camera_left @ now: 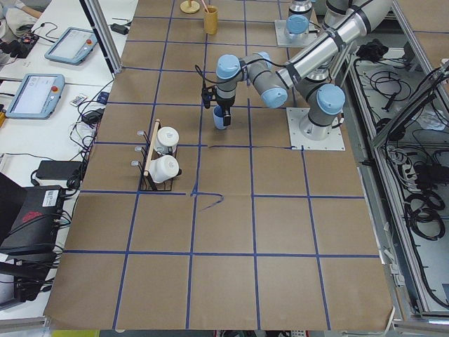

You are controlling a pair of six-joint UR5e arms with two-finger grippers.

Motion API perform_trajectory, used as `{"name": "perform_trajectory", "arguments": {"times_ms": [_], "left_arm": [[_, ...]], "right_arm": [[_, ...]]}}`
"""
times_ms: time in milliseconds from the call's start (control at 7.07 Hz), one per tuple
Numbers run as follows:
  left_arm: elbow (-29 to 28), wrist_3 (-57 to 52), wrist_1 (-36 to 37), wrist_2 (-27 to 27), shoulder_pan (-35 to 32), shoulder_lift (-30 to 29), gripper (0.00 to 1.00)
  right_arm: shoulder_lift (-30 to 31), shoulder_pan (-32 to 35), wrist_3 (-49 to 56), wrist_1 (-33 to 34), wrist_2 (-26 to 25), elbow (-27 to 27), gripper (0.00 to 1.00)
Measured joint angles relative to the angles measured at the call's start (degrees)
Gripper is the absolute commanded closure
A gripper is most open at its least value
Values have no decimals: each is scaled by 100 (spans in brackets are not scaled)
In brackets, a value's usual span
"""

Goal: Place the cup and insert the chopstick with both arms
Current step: 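Grasp the light blue cup with the left gripper while right holds chopstick, then carry the light blue cup with the left gripper toward the table center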

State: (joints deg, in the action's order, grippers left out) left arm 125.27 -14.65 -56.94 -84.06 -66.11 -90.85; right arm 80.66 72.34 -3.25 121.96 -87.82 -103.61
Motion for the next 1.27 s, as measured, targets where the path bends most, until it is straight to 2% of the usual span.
{"name": "perform_trajectory", "arguments": {"times_ms": [141, 283, 707, 848, 1131, 1273], "left_arm": [[0, 15, 0, -2, 0, -136, 84], [-8, 28, 4, -20, -2, -220, 95], [-166, 548, 15, -46, -119, -241, 99], [-337, 929, -23, -90, -401, -201, 99], [-1004, 2269, -347, -162, -1506, -228, 98], [-1282, 2925, -476, -202, -2082, -252, 97]], "right_arm": [[-21, 0, 4, 24, 1, 12, 62], [-22, 0, 17, 28, 1, 28, 65], [-27, 0, 48, 226, 1, 57, 64], [-30, 0, 48, 293, 0, 45, 65], [-32, 0, 56, 336, -5, 29, 94], [-32, 0, 56, 334, -2, 28, 100]]}}
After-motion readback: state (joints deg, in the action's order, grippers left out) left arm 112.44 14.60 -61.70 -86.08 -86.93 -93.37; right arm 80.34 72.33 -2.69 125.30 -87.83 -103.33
